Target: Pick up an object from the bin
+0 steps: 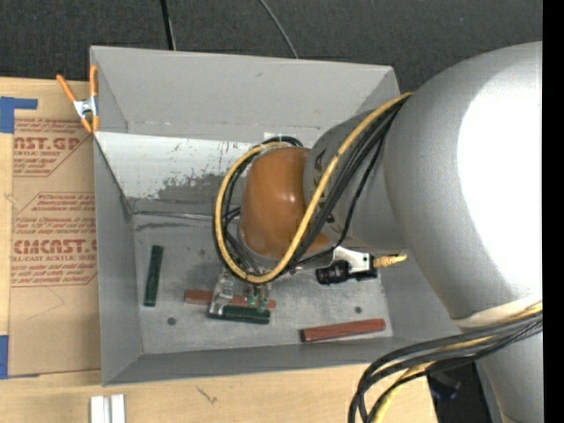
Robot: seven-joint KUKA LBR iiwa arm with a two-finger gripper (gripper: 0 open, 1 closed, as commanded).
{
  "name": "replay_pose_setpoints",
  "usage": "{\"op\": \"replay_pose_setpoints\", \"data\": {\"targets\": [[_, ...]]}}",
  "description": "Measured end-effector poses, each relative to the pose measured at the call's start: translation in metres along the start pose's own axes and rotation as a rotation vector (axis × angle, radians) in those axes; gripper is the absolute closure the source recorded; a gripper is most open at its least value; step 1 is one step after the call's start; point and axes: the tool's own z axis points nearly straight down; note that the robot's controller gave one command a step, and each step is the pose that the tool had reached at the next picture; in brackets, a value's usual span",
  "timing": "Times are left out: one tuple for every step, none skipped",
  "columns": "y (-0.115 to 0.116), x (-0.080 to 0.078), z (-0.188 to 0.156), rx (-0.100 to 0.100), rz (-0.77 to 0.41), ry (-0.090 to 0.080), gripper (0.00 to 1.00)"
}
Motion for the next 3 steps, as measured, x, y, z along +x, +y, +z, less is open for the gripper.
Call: {"op": "replay_pose_setpoints", "data": {"targets": [[-0.001, 0.008, -0.030, 0.012, 0.005, 0.018, 1.00], [0.000, 0.005, -0.090, 0.012, -0.006, 0.018, 1.00], [0.018, 0.011, -0.092, 0.010, -0.025, 0.014, 0.00]]}}
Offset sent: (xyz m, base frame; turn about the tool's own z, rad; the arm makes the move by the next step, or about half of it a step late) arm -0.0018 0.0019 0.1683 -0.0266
